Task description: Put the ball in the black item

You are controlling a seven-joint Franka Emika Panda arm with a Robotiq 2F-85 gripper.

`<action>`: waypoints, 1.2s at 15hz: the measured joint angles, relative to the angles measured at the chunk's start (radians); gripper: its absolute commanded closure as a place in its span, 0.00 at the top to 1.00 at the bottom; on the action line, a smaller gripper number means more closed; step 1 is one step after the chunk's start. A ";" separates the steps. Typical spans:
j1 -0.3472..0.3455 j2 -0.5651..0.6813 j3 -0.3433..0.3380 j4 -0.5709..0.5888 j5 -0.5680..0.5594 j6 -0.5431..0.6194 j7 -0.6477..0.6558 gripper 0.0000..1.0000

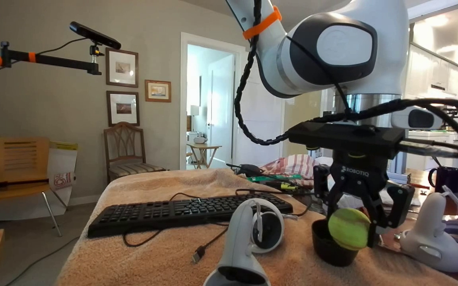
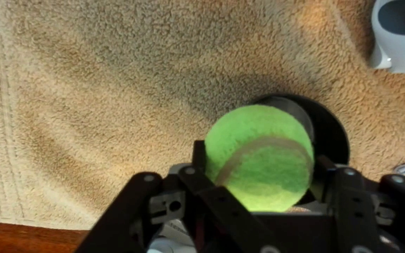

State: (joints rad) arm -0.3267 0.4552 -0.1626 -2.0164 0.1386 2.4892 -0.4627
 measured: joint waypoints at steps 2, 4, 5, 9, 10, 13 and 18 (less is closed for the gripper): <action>0.000 0.006 0.005 0.000 -0.014 -0.002 0.001 0.42; 0.001 0.007 0.013 -0.001 -0.026 -0.005 0.001 0.42; 0.001 0.007 0.018 -0.001 -0.031 -0.006 0.001 0.42; 0.001 0.006 0.038 -0.004 -0.037 -0.017 0.000 0.42; 0.001 0.005 0.042 -0.004 -0.037 -0.022 0.000 0.42; 0.001 0.005 0.054 -0.006 -0.038 -0.024 -0.006 0.42; 0.002 0.005 0.065 0.002 -0.051 -0.024 -0.014 0.42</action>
State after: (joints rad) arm -0.3247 0.4600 -0.0977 -2.0147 0.0876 2.4653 -0.4762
